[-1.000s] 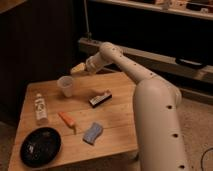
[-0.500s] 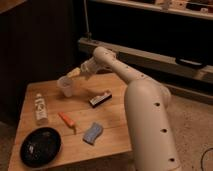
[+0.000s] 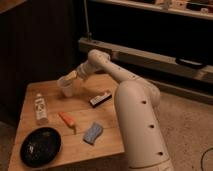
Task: Pick up the ceramic cup
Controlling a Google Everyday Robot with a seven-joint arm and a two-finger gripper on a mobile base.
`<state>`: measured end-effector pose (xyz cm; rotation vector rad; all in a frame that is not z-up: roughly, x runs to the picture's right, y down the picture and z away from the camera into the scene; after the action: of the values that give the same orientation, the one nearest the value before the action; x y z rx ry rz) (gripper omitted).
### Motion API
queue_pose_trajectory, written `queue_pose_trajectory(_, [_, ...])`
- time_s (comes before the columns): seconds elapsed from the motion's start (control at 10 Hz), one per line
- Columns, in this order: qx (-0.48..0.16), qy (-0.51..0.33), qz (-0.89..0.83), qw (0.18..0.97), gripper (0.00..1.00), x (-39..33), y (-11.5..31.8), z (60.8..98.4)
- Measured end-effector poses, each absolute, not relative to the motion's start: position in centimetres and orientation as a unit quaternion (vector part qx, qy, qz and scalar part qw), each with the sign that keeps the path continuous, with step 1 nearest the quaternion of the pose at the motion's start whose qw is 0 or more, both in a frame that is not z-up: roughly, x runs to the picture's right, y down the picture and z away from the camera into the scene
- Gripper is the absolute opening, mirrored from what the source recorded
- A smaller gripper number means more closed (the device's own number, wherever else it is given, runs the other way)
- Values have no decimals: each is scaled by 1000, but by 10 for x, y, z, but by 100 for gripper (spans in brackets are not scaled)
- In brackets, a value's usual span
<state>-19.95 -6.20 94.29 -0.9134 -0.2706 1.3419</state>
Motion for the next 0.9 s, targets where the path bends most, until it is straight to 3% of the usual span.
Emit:
queue_pose_trajectory(0.3, [-403, -107, 593, 689, 54, -201, -59, 946])
queue_pose_trajectory(0.4, [-405, -101, 588, 693, 40, -207, -56, 945])
queue_pose_trajectory(0.6, [-401, -97, 586, 697, 22, -203, -57, 946])
queue_pose_trajectory(0.7, [-407, -92, 581, 699, 7, -207, -55, 943])
queue_pose_trajectory(0.9, [-411, -90, 576, 700, 0, -205, -57, 931])
